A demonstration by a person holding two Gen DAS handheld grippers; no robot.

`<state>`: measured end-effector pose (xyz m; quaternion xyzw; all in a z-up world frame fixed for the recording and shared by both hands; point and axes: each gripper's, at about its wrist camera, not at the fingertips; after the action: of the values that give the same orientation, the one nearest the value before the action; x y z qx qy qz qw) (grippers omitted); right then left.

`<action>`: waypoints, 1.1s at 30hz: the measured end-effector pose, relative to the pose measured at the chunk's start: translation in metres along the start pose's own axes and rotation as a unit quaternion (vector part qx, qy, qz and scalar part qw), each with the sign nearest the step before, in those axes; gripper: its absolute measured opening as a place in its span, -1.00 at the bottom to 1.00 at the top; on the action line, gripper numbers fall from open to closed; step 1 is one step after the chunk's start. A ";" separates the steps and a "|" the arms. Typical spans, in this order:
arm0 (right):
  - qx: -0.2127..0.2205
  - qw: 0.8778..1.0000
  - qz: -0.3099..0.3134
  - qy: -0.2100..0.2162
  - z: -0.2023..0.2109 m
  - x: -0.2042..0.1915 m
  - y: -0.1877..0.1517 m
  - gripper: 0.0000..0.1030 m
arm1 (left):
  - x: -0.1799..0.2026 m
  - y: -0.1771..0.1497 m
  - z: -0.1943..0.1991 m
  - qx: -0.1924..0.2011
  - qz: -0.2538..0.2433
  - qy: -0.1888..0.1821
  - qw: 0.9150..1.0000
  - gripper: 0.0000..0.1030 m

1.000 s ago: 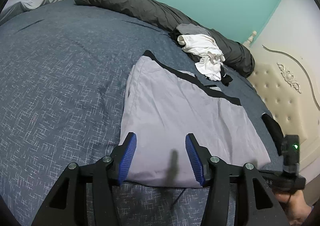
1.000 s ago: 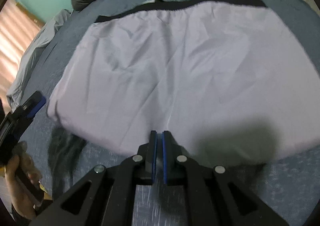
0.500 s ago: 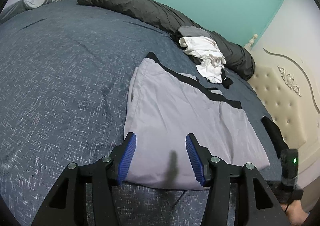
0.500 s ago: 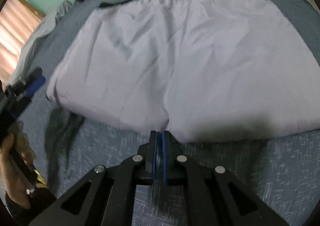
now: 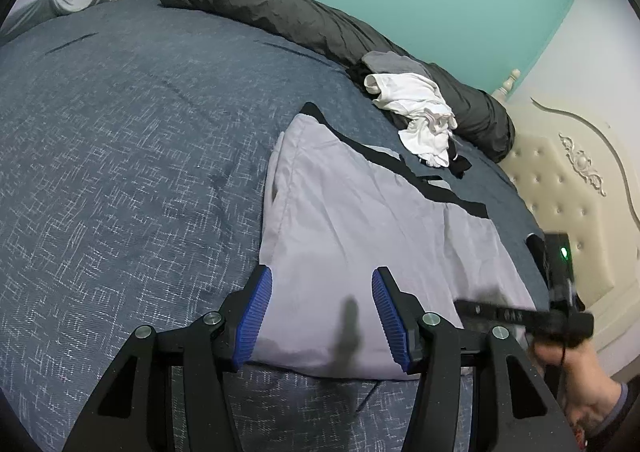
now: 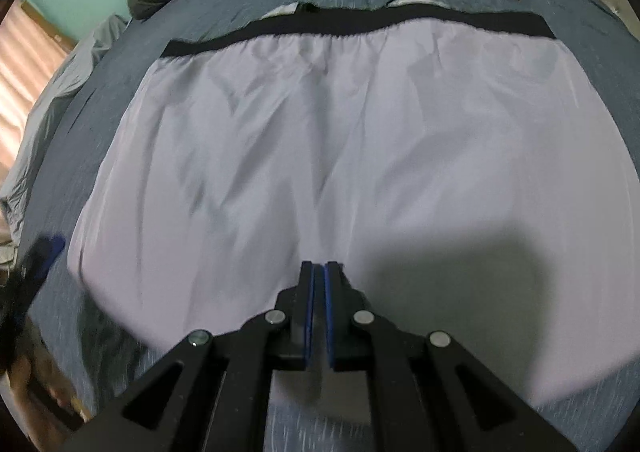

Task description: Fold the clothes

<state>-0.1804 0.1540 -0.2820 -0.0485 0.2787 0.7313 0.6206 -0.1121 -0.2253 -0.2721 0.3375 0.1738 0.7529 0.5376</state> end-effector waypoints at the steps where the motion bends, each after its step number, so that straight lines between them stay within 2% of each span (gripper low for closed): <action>1: 0.001 1.000 -0.001 -0.002 -0.002 0.001 0.006 -0.95 | -0.001 0.000 -0.001 -0.001 0.001 0.000 1.000 0.10; 9: -0.004 0.999 -0.011 -0.030 -0.030 0.018 0.084 -0.95 | -0.007 0.002 -0.006 -0.006 0.006 0.003 1.000 0.10; 11: -0.003 0.999 -0.006 -0.038 -0.032 0.010 0.095 -0.95 | -0.008 0.002 -0.007 -0.007 0.007 0.004 1.000 0.10; 12: -0.001 0.999 -0.006 -0.038 -0.039 0.011 0.115 -0.95 | -0.009 0.002 -0.007 -0.007 0.008 0.004 1.000 0.10; 22: 0.026 0.999 -0.004 -0.033 -0.057 0.025 0.174 -0.95 | -0.015 0.002 -0.015 -0.021 0.011 0.006 1.000 0.12; 26: 0.038 0.999 0.004 -0.026 -0.057 0.025 0.180 -0.95 | -0.018 0.002 -0.015 -0.021 0.017 0.006 1.000 0.12; 28: 0.060 0.998 0.000 -0.009 -0.030 0.034 0.175 -0.95 | -0.019 0.003 -0.014 -0.021 0.020 0.006 1.000 0.12; 30: 0.078 0.997 -0.003 0.010 -0.008 0.039 0.166 -0.94 | -0.020 0.003 -0.013 -0.022 0.021 0.007 1.000 0.12; 33: 0.095 0.995 -0.006 0.039 0.019 0.035 0.129 -0.89 | -0.022 0.003 -0.007 -0.020 0.025 0.006 0.999 0.13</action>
<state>-0.3038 0.1844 -0.2353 -0.0195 0.3704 0.6954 0.6155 -0.1143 -0.2459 -0.2823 0.3266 0.1529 0.7714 0.5244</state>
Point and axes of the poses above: each gripper's, at about its wrist camera, not at the fingertips, and z roughly against the way its jaws point, x to its right, y to its top, and after that the axes turned 12 degrees about y, right-handed
